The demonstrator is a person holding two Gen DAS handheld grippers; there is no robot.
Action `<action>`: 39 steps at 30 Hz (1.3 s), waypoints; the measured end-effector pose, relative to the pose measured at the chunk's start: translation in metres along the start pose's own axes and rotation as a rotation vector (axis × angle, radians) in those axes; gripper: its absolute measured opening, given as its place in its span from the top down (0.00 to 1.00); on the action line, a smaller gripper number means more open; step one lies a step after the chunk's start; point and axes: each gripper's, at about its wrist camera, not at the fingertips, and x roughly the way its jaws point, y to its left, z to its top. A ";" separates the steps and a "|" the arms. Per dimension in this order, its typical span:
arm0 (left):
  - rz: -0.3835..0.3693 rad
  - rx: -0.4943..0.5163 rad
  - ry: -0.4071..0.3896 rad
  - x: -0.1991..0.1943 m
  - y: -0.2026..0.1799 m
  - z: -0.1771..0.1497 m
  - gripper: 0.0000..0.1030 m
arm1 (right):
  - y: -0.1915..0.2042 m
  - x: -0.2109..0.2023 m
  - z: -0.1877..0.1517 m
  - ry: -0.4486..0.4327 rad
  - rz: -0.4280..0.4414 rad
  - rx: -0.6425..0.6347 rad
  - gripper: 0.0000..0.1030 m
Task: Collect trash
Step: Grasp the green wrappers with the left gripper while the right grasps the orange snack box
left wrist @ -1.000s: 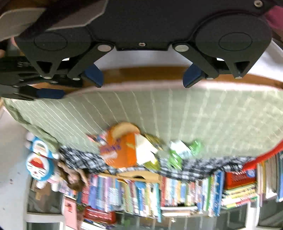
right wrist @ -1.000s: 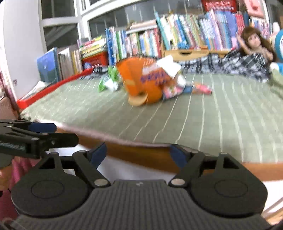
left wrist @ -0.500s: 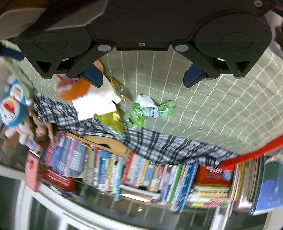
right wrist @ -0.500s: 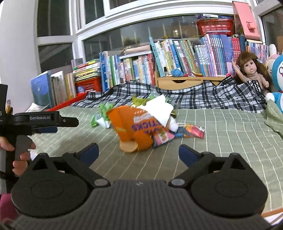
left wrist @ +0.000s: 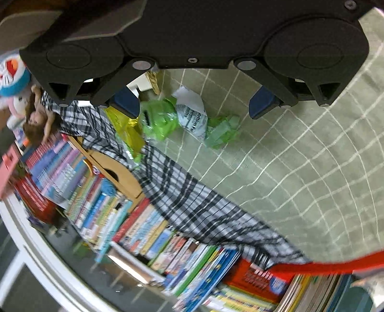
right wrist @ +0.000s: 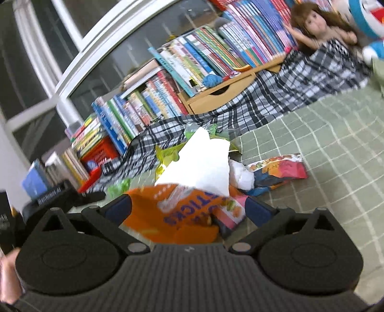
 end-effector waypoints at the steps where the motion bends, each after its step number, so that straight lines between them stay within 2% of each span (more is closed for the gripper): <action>1: 0.008 -0.020 0.007 0.006 0.002 0.001 0.06 | 0.000 0.005 0.001 0.001 0.005 0.014 0.00; 6: 0.013 -0.111 0.047 0.032 0.011 0.001 0.05 | -0.004 0.030 0.005 0.044 0.014 0.073 0.00; 8: -0.005 -0.140 0.027 0.035 0.012 0.002 0.04 | -0.006 0.035 0.007 0.043 0.015 0.089 0.00; 12: -0.056 -0.271 0.051 0.044 0.019 0.009 0.03 | -0.007 0.039 0.012 0.031 0.032 0.126 0.00; 16: -0.046 -0.378 0.042 0.053 0.022 0.014 0.02 | -0.005 0.042 0.013 0.030 0.032 0.127 0.00; 20: -0.017 -0.356 0.050 0.063 0.011 0.016 0.02 | -0.001 0.047 0.013 0.032 0.042 0.122 0.00; 23: 0.006 -0.298 0.049 0.070 -0.002 0.016 0.08 | 0.001 0.050 0.014 0.033 0.067 0.132 0.01; 24: -0.004 -0.277 0.053 0.072 -0.005 0.016 0.18 | 0.001 0.051 0.015 0.034 0.073 0.134 0.05; 25: -0.044 -0.257 0.063 0.074 -0.007 0.014 0.33 | 0.002 0.052 0.015 0.035 0.080 0.135 0.07; 26: -0.087 -0.254 0.078 0.076 -0.008 0.012 0.34 | 0.003 0.053 0.016 0.037 0.087 0.136 0.11; 27: -0.097 -0.251 0.093 0.077 -0.009 0.011 0.38 | 0.003 0.054 0.016 0.041 0.092 0.137 0.19; 28: -0.093 -0.237 0.097 0.077 -0.011 0.009 0.45 | 0.004 0.055 0.016 0.046 0.095 0.138 0.24; 29: -0.084 -0.211 0.091 0.075 -0.014 0.008 0.48 | 0.004 0.055 0.015 0.055 0.094 0.139 0.35; 31: -0.083 -0.171 0.091 0.072 -0.019 0.006 0.51 | 0.005 0.055 0.014 0.068 0.094 0.139 0.44; 33: -0.079 -0.148 0.087 0.066 -0.022 0.005 0.52 | 0.007 0.051 0.012 0.064 0.090 0.121 0.58; 39: -0.083 -0.035 0.028 0.036 -0.029 0.005 0.54 | 0.014 0.033 0.016 0.011 0.093 0.079 0.68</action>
